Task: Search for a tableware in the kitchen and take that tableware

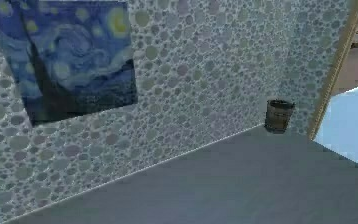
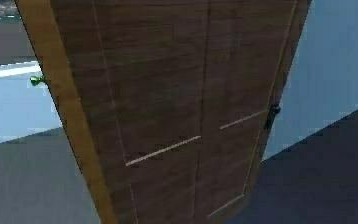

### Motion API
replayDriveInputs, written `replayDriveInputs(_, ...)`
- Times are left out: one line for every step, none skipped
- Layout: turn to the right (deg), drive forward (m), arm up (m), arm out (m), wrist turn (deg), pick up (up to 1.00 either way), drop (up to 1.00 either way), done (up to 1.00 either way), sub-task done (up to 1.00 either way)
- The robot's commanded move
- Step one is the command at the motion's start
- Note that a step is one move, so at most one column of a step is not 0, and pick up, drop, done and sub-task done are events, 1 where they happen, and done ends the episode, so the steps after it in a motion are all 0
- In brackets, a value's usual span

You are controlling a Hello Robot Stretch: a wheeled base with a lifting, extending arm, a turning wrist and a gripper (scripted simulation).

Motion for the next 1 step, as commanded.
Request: replayDriveInputs(-45.0, 0.00, 0.00, 0.00, 0.0, 0.00, 0.00, 0.00, 0.00)
